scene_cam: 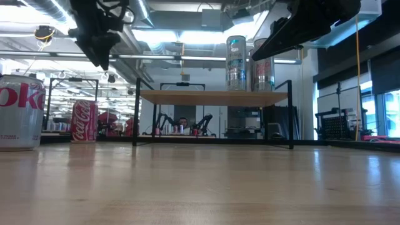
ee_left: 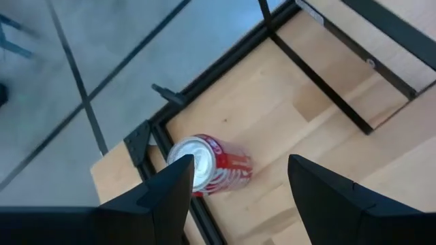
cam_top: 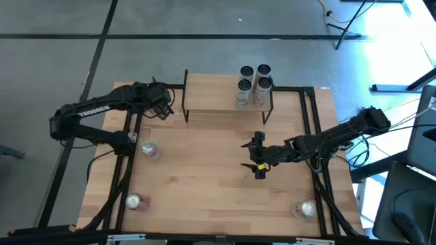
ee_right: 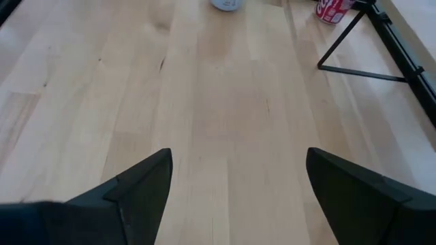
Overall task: Place canned beverage on shelf
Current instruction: Put the top red soda can on the shelf
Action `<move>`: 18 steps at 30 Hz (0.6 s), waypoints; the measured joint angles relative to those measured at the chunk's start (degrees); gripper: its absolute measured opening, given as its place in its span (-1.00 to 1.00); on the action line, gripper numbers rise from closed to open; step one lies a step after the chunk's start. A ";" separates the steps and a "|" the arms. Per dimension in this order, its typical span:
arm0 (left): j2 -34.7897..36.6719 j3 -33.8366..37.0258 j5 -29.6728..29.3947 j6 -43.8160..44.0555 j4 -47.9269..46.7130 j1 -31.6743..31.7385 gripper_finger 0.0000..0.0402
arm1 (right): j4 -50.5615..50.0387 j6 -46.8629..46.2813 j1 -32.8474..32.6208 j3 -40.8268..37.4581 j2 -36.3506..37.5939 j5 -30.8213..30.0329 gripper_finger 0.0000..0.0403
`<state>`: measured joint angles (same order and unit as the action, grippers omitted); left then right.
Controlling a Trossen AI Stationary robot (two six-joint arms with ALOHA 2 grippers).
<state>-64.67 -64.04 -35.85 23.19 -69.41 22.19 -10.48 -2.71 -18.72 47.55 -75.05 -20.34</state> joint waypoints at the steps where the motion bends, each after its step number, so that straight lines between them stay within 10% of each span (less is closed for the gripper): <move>1: -0.26 0.01 0.77 -0.04 0.00 0.52 0.16 | 0.00 0.01 0.00 0.00 0.00 0.00 0.60; 18: -2.51 0.01 5.43 -6.10 0.90 7.72 0.28 | 0.09 0.16 0.00 0.00 -0.02 0.00 0.60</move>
<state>-67.18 -64.03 -30.42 17.09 -68.51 29.91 -10.39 -2.55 -18.72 47.55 -75.07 -20.34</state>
